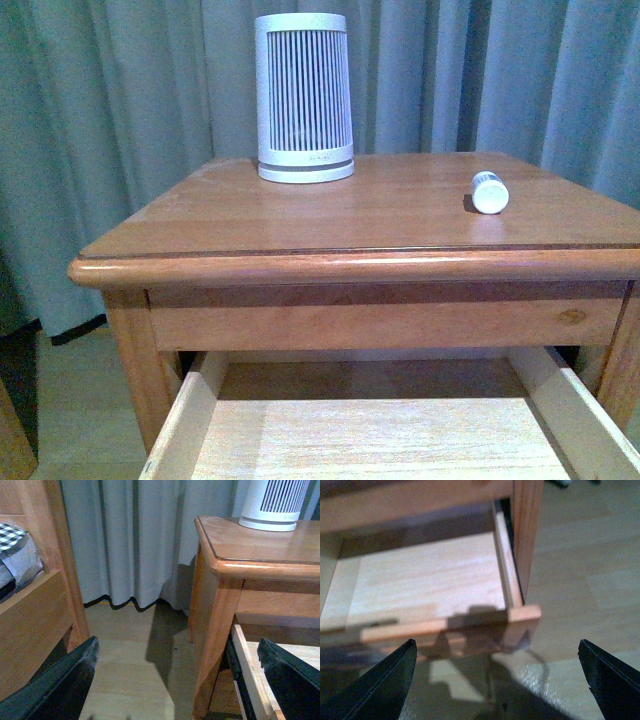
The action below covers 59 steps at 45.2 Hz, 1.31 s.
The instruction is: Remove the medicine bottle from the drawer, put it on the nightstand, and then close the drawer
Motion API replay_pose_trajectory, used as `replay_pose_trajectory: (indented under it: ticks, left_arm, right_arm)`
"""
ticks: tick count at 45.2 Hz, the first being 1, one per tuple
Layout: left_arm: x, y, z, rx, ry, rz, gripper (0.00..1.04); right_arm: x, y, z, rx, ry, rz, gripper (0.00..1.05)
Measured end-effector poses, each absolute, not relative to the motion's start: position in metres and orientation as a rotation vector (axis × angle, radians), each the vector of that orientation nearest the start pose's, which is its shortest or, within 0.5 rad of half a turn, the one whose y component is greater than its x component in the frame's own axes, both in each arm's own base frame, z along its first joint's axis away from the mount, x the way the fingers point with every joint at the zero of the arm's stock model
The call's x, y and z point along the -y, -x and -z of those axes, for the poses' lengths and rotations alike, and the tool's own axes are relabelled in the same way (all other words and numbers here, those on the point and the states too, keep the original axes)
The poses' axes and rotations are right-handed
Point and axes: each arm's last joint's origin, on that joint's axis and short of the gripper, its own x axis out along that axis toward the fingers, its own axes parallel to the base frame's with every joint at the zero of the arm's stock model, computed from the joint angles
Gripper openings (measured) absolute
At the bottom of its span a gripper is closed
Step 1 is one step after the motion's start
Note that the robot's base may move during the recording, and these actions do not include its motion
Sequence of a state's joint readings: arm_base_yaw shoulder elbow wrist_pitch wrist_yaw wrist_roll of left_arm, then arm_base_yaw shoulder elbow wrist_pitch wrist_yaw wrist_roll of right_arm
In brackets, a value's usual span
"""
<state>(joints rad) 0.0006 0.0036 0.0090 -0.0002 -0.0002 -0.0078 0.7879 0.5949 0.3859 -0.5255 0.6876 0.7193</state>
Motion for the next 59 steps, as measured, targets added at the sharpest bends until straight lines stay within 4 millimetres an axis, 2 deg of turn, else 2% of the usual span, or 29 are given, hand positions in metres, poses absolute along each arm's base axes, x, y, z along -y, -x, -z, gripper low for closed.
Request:
replay_pose_trajectory:
  ticks: [6,10,13,27,33,43,48,52,59]
  left_arm:
    - [0.000,-0.097,-0.166,0.005,0.008,-0.001,0.98]
    - [0.000,-0.097,-0.166,0.005,0.008,-0.001,0.98]
    - [0.000,-0.097,-0.166,0.005,0.008,-0.001,0.98]
    - [0.000,-0.097,-0.166,0.005,0.008,-0.001,0.98]
    - [0.000,-0.097,-0.166,0.005,0.008,-0.001,0.98]
    - [0.000,-0.097,-0.166,0.005,0.008,-0.001,0.98]
    - [0.000,-0.097,-0.166,0.005,0.008,-0.001,0.98]
    - [0.000,-0.097,-0.166,0.005,0.008,-0.001,0.98]
    - [0.000,-0.097,-0.166,0.005,0.008,-0.001,0.98]
  right_arm:
    - [-0.078,-0.099,-0.176,-0.621,-0.228,0.101,0.98]
    - [-0.080,-0.107,-0.160,-0.657,-0.248,0.106,0.98]
    - [-0.082,-0.119,-0.148,-0.655,-0.260,0.126,0.98]
    - [-0.084,-0.168,-0.121,-0.600,-0.251,0.144,0.98]
    - [-0.083,-0.196,-0.106,-0.576,-0.218,0.138,0.98]
    - [-0.079,-0.263,-0.094,-0.438,-0.208,0.147,0.98]
    - [-0.074,-0.291,-0.090,-0.415,-0.184,0.164,0.98]
    - [-0.070,-0.303,-0.087,-0.421,-0.169,0.168,0.98]
    - [-0.064,-0.308,-0.084,-0.448,-0.148,0.179,0.98]
